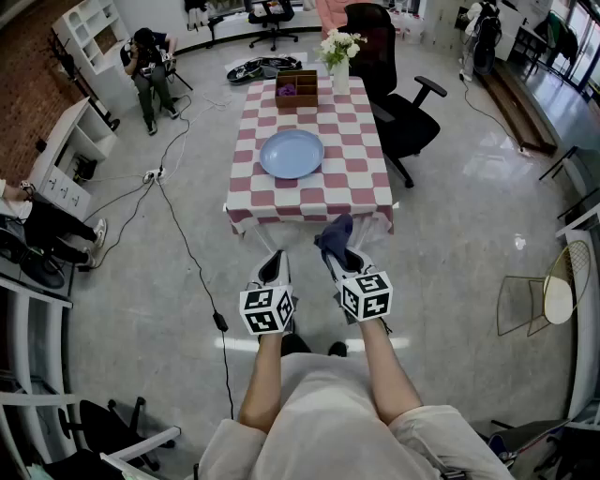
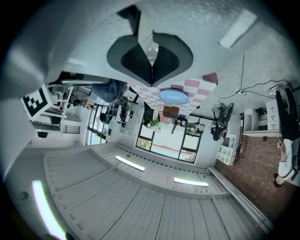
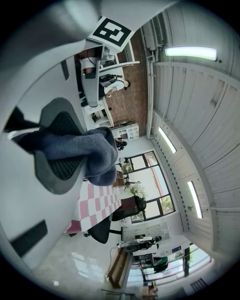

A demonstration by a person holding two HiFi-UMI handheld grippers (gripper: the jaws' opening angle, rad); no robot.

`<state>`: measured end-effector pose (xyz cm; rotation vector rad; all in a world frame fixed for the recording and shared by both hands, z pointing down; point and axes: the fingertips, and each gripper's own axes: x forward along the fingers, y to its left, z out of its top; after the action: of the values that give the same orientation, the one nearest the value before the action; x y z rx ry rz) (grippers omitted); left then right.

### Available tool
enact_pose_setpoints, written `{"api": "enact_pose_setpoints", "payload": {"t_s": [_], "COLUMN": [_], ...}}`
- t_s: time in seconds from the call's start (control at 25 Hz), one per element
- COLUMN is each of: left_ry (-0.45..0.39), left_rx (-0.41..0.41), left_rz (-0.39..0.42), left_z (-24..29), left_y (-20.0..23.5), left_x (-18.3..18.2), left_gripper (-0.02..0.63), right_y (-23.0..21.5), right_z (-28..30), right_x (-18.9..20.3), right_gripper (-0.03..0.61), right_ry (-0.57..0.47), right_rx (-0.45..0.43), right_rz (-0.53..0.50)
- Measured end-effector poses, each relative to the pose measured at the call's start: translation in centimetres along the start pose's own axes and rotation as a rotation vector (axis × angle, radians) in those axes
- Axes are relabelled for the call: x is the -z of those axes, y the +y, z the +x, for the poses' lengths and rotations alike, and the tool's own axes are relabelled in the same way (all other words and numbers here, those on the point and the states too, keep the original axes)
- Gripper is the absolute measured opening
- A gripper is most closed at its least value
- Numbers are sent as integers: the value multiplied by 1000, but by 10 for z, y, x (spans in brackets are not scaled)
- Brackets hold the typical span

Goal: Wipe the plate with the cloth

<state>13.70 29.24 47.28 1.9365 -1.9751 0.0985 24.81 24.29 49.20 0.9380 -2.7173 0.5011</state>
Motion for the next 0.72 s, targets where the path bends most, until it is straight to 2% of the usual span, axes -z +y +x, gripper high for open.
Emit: {"api": "enact_pose_setpoints", "payload": {"t_s": [0.24, 0.56, 0.72], "left_ry": [9, 43, 49], "left_rx": [11, 41, 59], "left_rz": [6, 4, 4], "left_z": [10, 36, 55], "left_y": [13, 37, 55], "left_x": [-2, -15, -24], "left_gripper": [11, 11, 11], "right_y": [-1, -3, -3], "right_z": [13, 41, 62], "right_x": [-8, -11, -21], "right_gripper": [87, 87, 89], "right_ry": [-29, -17, -40], "right_rx": [24, 67, 59], "right_rz": [17, 58, 104]}}
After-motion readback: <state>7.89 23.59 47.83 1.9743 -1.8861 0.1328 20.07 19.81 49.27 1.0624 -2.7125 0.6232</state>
